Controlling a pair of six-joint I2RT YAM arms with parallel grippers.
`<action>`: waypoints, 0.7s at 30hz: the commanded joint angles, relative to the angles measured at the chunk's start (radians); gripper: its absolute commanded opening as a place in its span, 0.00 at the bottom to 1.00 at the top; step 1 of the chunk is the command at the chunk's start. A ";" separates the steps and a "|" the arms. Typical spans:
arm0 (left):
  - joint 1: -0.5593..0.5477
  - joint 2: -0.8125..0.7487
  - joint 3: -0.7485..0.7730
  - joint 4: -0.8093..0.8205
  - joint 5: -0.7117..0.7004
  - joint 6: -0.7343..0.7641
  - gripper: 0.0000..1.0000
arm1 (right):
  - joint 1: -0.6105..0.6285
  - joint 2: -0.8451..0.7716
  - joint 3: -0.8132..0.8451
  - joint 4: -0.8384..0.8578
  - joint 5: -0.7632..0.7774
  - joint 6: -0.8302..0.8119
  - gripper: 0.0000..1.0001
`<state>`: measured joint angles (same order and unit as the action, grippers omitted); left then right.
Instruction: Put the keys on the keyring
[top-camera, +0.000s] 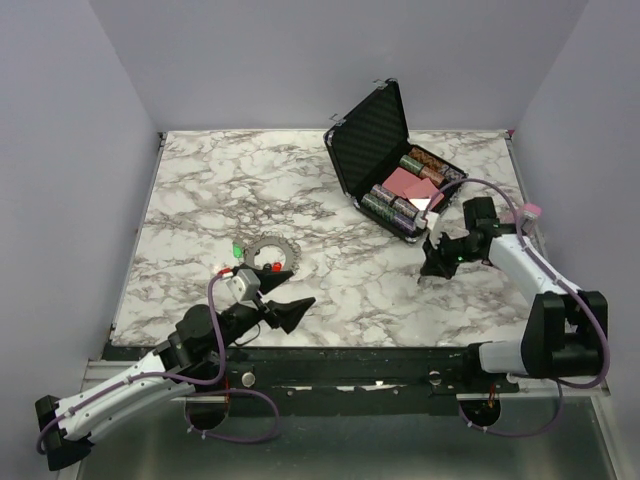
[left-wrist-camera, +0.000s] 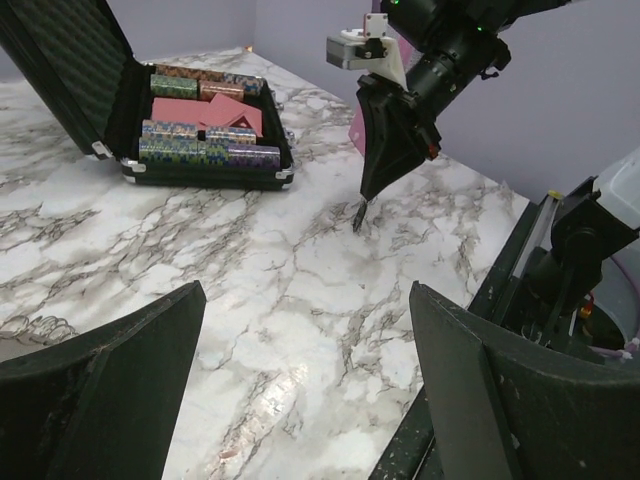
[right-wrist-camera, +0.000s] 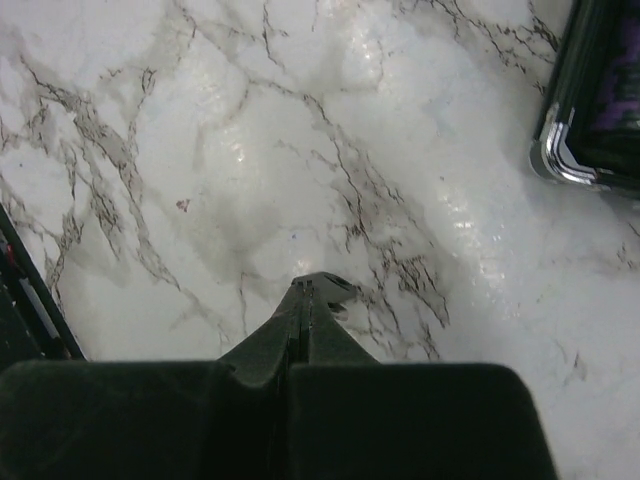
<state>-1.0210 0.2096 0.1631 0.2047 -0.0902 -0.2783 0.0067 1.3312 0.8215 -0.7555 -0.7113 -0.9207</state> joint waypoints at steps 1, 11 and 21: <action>0.004 -0.027 0.015 -0.044 -0.039 -0.021 0.91 | 0.101 0.069 -0.004 0.151 0.093 0.163 0.01; 0.004 -0.053 0.006 -0.057 -0.054 -0.033 0.91 | 0.226 0.239 0.085 0.272 0.102 0.276 0.01; 0.004 -0.061 -0.007 -0.057 -0.063 -0.035 0.91 | 0.266 0.289 0.056 0.390 0.072 0.292 0.01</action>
<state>-1.0210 0.1616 0.1631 0.1524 -0.1249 -0.3031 0.2665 1.6066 0.8925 -0.4419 -0.6308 -0.6407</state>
